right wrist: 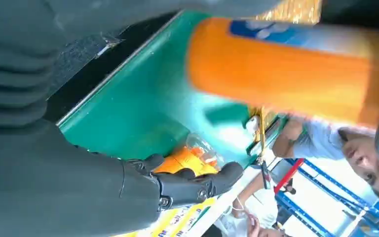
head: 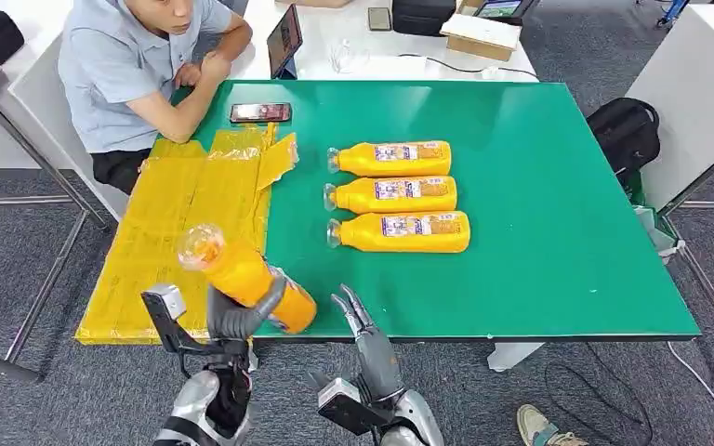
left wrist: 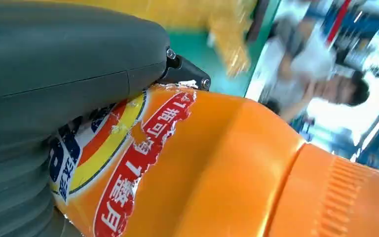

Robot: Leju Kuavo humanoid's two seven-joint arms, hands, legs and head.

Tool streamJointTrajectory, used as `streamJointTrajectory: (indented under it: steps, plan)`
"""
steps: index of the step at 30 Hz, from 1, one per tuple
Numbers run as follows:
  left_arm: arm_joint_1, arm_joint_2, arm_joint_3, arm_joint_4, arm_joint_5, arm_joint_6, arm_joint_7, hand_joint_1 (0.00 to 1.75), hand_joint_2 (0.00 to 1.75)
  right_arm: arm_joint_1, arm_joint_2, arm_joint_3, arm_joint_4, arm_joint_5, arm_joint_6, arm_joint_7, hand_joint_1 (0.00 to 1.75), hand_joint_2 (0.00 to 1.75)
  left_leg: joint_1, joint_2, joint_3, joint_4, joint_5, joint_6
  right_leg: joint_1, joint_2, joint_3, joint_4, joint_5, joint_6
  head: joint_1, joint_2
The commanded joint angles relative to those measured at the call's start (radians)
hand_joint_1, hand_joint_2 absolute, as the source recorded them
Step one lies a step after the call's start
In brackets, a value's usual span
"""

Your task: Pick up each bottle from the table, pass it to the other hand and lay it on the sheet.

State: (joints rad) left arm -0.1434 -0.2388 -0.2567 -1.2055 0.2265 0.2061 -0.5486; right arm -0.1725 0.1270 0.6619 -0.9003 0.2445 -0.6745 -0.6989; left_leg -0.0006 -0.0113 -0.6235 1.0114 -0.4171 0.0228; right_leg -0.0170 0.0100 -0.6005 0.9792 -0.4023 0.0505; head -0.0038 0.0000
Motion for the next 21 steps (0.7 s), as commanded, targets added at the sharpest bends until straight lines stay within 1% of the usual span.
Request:
streamJointTrajectory:
  steps: [1, 2, 3, 4, 5, 6, 7, 8, 9, 11, 12, 13, 14, 15, 16, 17, 18, 19, 20, 21]
  plan:
    - [-0.077, 0.103, 0.065, -0.010, -0.385, 0.292, -0.055, 1.57, 1.75, -0.037, -0.007, 0.029, -0.015, -0.025, -0.021, 0.001, 0.00, 0.00, 0.001, 0.003, 0.004, 0.000, -0.002, -0.002, 0.001, 0.002, 0.003, 0.000, -0.001, -0.002, 0.000, 0.000]
    - [-0.086, 0.121, 0.059, -0.006, -0.461, 0.325, -0.051, 1.62, 1.75, -0.039, -0.007, 0.027, -0.014, -0.027, -0.018, 0.001, 0.00, 0.00, 0.001, 0.003, 0.002, 0.000, -0.001, -0.001, 0.001, 0.001, 0.001, 0.000, 0.000, -0.002, 0.000, 0.000]
    - [-0.089, 0.127, 0.058, -0.003, -0.485, 0.329, -0.038, 1.59, 1.75, -0.040, -0.007, 0.026, -0.016, -0.029, -0.016, 0.001, 0.00, 0.00, 0.001, 0.003, 0.004, 0.000, -0.002, -0.002, 0.001, 0.001, 0.004, 0.000, -0.001, -0.003, 0.000, 0.000]
    - [-0.109, 0.161, 0.038, 0.024, -0.578, 0.344, -0.002, 1.54, 1.75, -0.044, -0.008, 0.027, -0.015, -0.033, -0.002, 0.001, 0.00, 0.00, 0.000, 0.002, 0.002, -0.001, -0.001, -0.001, 0.000, 0.000, 0.002, 0.000, -0.001, -0.002, 0.000, 0.000]
    - [-0.115, 0.166, 0.032, 0.030, -0.622, 0.353, 0.016, 1.52, 1.75, -0.046, -0.008, 0.026, -0.014, -0.034, -0.001, 0.001, 0.00, 0.00, 0.001, 0.002, 0.004, 0.000, -0.002, -0.002, 0.001, 0.000, 0.004, 0.000, -0.001, -0.003, 0.000, 0.000]
    - [-0.125, 0.177, 0.028, 0.040, -0.652, 0.350, 0.024, 1.52, 1.75, -0.048, -0.007, 0.026, -0.011, -0.033, 0.002, 0.001, 0.00, 0.00, 0.000, 0.002, 0.002, 0.000, -0.001, -0.001, 0.001, 0.001, 0.001, 0.000, 0.000, -0.002, 0.000, 0.000]
    - [-0.155, 0.206, 0.000, 0.094, -0.818, 0.375, 0.074, 1.40, 1.75, -0.053, -0.009, 0.034, -0.010, -0.029, 0.016, 0.001, 0.00, 0.00, 0.000, 0.002, 0.004, 0.000, -0.002, -0.002, 0.001, 0.001, 0.004, 0.000, -0.001, -0.003, 0.000, 0.000]
    - [-0.178, 0.228, -0.022, 0.137, -0.933, 0.381, 0.116, 1.55, 1.75, -0.057, -0.010, 0.042, -0.009, -0.028, 0.030, 0.001, 0.00, 0.00, 0.001, 0.002, 0.003, 0.000, -0.001, -0.002, 0.001, 0.000, 0.003, -0.001, -0.001, -0.002, 0.000, 0.000]
    - [-0.188, 0.234, -0.028, 0.154, -0.952, 0.371, 0.119, 1.55, 1.75, -0.059, -0.008, 0.043, -0.006, -0.027, 0.031, 0.001, 0.00, 0.00, 0.000, 0.000, 0.002, -0.001, 0.000, -0.001, 0.000, 0.000, 0.002, 0.000, 0.000, -0.002, 0.000, 0.000]
    - [-0.249, 0.249, -0.048, 0.265, -1.020, 0.297, 0.150, 1.64, 1.75, -0.068, -0.010, 0.060, -0.006, -0.024, 0.041, 0.001, 0.00, 0.00, 0.001, 0.001, 0.005, -0.001, -0.001, -0.002, 0.001, -0.001, 0.004, -0.001, -0.001, -0.003, 0.000, 0.000]
    - [-0.249, 0.249, -0.048, 0.265, -1.020, 0.297, 0.150, 1.64, 1.75, -0.068, -0.010, 0.060, -0.006, -0.024, 0.041, 0.001, 0.00, 0.00, 0.001, 0.000, 0.003, -0.001, 0.000, -0.001, 0.001, -0.001, 0.003, -0.001, -0.001, -0.002, 0.000, 0.000]
    - [-0.295, 0.254, -0.062, 0.345, -1.044, 0.288, 0.113, 1.64, 1.75, -0.082, -0.011, 0.083, 0.002, -0.015, 0.033, 0.001, 0.00, 0.00, 0.001, 0.000, 0.005, -0.001, 0.000, -0.002, 0.001, -0.001, 0.004, 0.000, -0.001, -0.003, 0.000, 0.000]
    - [-0.315, 0.254, -0.068, 0.389, -1.068, 0.304, 0.099, 1.75, 1.75, -0.092, -0.010, 0.098, 0.015, -0.011, 0.022, 0.001, 0.00, 0.00, 0.001, 0.001, 0.004, -0.001, 0.000, -0.001, 0.001, 0.000, 0.003, -0.001, -0.001, -0.002, 0.000, 0.000]
    - [-0.331, 0.259, -0.081, 0.421, -1.097, 0.294, 0.108, 1.75, 1.75, -0.098, -0.007, 0.104, 0.029, -0.007, 0.012, 0.001, 0.00, 0.00, 0.001, 0.000, 0.005, -0.001, 0.000, -0.002, 0.002, -0.003, 0.005, -0.001, -0.001, -0.003, 0.000, 0.000]
    - [-0.356, 0.261, -0.092, 0.465, -1.112, 0.271, 0.108, 1.75, 1.75, -0.103, 0.000, 0.102, 0.034, -0.025, 0.024, 0.001, 0.00, 0.00, 0.001, 0.001, 0.003, -0.001, 0.000, -0.001, 0.001, -0.001, 0.003, 0.000, 0.000, -0.002, 0.000, 0.000]
    - [-0.369, 0.258, -0.091, 0.490, -1.110, 0.245, 0.111, 1.73, 1.75, -0.102, 0.005, 0.090, 0.036, -0.047, 0.039, 0.001, 0.00, 0.00, 0.001, 0.002, 0.005, -0.001, -0.001, -0.001, 0.001, -0.001, 0.004, -0.001, -0.001, -0.003, 0.000, 0.000]
    - [-0.375, 0.257, -0.090, 0.500, -1.108, 0.233, 0.115, 1.73, 1.75, -0.103, 0.007, 0.090, 0.035, -0.051, 0.046, 0.001, 0.00, 0.00, 0.001, 0.000, 0.003, -0.001, 0.001, 0.000, 0.001, -0.002, 0.002, 0.000, 0.000, -0.002, 0.001, 0.000]
    - [-0.375, 0.257, -0.090, 0.500, -1.108, 0.233, 0.115, 1.71, 1.75, -0.103, 0.007, 0.090, 0.035, -0.051, 0.046, 0.001, 0.00, 0.00, 0.001, 0.000, 0.005, -0.001, 0.000, -0.001, 0.001, -0.002, 0.005, 0.000, -0.001, -0.003, 0.000, 0.000]
    - [-0.405, 0.255, -0.092, 0.541, -1.109, 0.181, 0.143, 1.73, 1.75, -0.105, 0.006, 0.092, 0.039, -0.046, 0.043, 0.001, 0.00, 0.00, 0.001, 0.001, 0.003, -0.001, 0.001, 0.000, 0.001, 0.000, 0.003, 0.000, 0.000, -0.002, 0.000, 0.000]
    - [-0.434, 0.247, -0.085, 0.575, -1.113, 0.167, 0.181, 1.73, 1.75, -0.107, 0.007, 0.091, 0.042, -0.046, 0.040, 0.001, 0.00, 0.00, 0.001, 0.001, 0.004, -0.001, 0.000, -0.001, 0.001, -0.001, 0.004, -0.001, -0.001, -0.003, 0.000, 0.000]
